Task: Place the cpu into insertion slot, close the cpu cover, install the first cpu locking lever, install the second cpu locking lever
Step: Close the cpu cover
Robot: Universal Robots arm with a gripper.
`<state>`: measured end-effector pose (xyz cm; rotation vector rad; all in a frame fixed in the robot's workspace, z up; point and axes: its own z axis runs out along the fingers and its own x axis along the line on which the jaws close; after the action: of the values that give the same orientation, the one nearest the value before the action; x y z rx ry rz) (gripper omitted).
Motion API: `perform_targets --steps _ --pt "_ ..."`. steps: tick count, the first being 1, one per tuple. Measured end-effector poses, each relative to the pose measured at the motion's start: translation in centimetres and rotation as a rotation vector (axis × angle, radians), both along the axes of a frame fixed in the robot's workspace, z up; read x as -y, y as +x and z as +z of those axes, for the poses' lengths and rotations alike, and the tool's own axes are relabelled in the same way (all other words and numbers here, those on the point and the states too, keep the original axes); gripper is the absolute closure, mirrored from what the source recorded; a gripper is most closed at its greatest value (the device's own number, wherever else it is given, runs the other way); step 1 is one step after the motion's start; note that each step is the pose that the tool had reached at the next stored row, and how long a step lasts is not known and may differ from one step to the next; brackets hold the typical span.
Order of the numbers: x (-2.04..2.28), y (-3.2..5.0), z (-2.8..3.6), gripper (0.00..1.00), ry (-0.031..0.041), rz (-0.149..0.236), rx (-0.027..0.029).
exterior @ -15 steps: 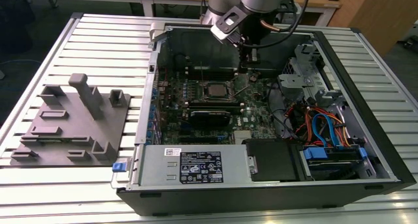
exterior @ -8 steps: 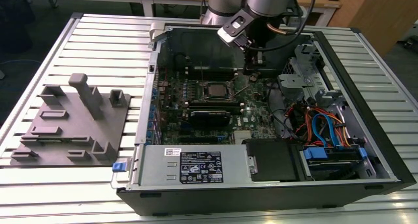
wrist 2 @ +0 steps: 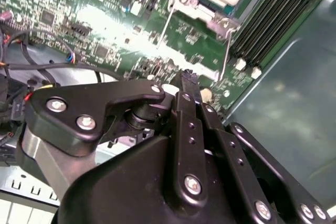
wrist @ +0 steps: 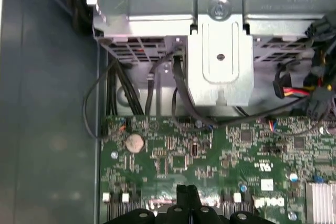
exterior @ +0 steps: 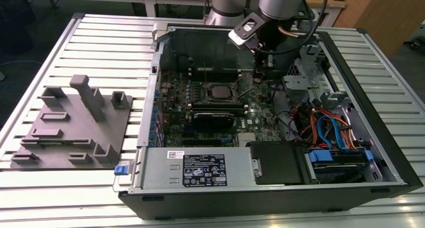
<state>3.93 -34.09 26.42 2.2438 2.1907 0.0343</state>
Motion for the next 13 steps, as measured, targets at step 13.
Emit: perform_targets --steps 13 --pt "-0.19 0.84 -1.43 0.9 -0.0002 -0.039 -0.0005"
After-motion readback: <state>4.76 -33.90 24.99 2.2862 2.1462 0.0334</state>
